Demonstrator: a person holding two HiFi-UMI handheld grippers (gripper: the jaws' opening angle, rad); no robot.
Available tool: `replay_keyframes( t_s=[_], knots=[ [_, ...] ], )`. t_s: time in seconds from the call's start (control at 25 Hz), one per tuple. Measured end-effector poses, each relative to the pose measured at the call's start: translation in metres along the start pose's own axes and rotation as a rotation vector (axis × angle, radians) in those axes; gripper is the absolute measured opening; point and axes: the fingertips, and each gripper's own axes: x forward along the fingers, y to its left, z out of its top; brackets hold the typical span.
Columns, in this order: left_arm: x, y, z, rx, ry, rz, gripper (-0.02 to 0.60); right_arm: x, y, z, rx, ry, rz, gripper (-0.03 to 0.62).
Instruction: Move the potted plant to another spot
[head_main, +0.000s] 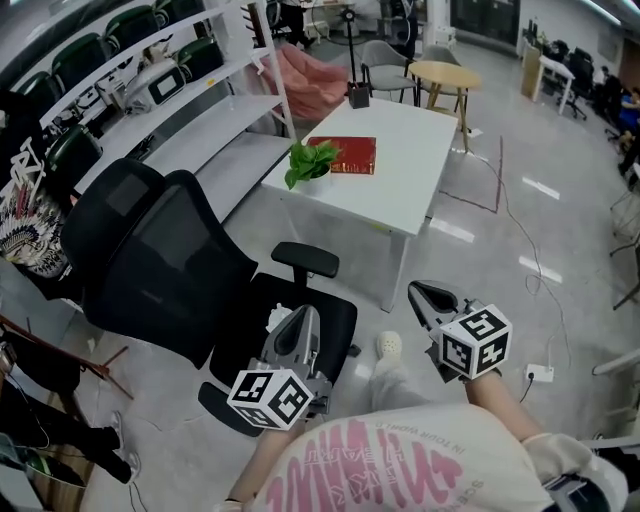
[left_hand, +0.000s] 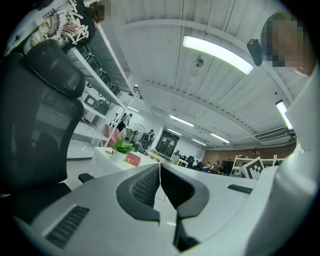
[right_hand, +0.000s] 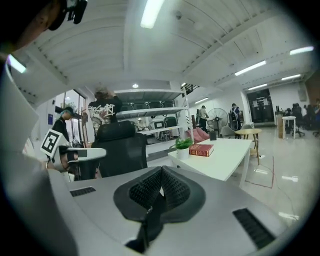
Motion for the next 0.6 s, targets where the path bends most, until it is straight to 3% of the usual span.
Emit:
replay_keyframes(
  t_s=[0.2,0.6],
  knots=[
    [0.029,0.019,0.005,-0.004,0.008,0.02,0.025,0.037,-0.022,0.009,-0.056,0.019,-0.007,0.015],
    [0.134,0.058,0.038,0.014,-0.036,0.051,0.025,0.133,-0.092,0.053,-0.125,0.012,0.043,0.015]
  ],
)
